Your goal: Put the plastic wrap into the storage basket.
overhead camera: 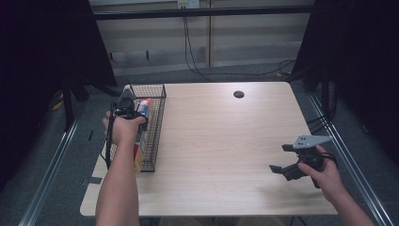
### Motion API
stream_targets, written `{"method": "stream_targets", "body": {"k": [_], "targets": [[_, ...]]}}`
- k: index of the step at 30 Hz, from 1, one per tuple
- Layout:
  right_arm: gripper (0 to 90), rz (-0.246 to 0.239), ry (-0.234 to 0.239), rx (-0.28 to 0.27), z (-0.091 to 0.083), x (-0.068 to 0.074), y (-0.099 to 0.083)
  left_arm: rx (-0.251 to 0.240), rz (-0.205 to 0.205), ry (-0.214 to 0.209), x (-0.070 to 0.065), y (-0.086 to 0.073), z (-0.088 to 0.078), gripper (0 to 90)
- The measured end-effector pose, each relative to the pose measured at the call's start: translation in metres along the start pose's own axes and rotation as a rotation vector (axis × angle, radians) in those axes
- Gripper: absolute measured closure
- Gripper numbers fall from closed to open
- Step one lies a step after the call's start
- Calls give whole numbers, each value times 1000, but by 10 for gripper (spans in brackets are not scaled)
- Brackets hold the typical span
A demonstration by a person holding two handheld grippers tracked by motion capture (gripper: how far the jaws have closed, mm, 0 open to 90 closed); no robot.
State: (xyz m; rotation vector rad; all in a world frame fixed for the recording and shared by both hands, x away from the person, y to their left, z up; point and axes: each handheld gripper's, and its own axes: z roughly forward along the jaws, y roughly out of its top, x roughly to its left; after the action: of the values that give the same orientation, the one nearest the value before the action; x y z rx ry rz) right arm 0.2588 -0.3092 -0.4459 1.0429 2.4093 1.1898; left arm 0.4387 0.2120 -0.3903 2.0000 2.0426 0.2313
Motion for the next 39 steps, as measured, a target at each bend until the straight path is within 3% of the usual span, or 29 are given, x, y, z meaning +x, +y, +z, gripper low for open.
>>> {"method": "stream_targets", "body": {"k": [18,28,30,39], "targets": [[27,-2,0,-1,0,0,0,1,-26,-2,2,1,4,427],[27,-2,1,-1,0,0,0,1,-17,10,4,2,5,425],[27,-2,0,1,1,0,0,-2,-33,5,4,2,5,423],[27,-1,-4,4,1,1,0,-7,-13,10,3,2,7,408]]}}
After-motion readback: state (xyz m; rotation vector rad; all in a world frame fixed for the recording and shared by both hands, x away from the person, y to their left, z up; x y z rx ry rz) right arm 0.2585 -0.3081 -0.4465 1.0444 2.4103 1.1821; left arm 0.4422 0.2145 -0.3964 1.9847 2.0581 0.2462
